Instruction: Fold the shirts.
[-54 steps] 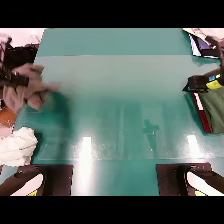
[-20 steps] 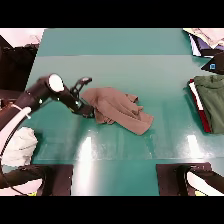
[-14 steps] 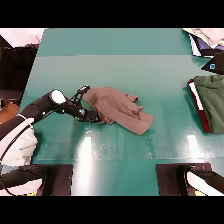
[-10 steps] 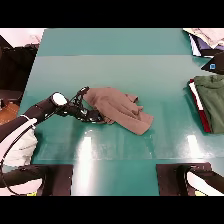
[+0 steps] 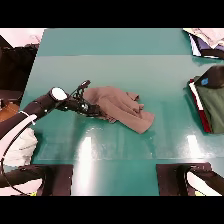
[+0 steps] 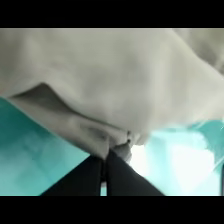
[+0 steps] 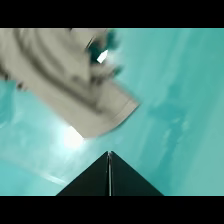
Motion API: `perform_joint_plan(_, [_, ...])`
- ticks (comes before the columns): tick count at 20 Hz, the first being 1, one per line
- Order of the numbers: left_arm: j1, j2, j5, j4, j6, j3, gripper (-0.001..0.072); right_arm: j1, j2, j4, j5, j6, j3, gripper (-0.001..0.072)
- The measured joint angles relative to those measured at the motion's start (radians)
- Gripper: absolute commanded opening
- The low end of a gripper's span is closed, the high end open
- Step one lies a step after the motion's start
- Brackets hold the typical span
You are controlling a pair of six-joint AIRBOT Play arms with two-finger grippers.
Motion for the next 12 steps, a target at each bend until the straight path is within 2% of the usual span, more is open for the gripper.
perform_joint_plan(1, [0.000,0.015,-0.014,0.032,0.000,0.021,0.0023,0.000,0.029,0.018,-0.029,0.000,-0.084,0.0206])
perform_joint_plan(2, [0.000,0.031,-0.032,0.061,0.000,0.040,0.0022,0.000,0.062,0.042,-0.067,0.001,-0.188,0.0477])
perform_joint_plan(3, [0.000,0.048,-0.049,0.086,0.000,0.056,0.0023,0.000,0.096,0.070,-0.114,0.001,-0.304,0.0587])
perform_joint_plan(9, [0.000,0.091,-0.109,0.149,0.001,0.090,0.0023,0.001,0.239,0.344,-0.402,0.000,-0.982,0.0579])
perform_joint_plan(12, [0.000,0.095,-0.117,0.157,-0.005,0.093,0.0023,0.032,0.282,0.474,-0.546,-0.022,-1.194,0.0578])
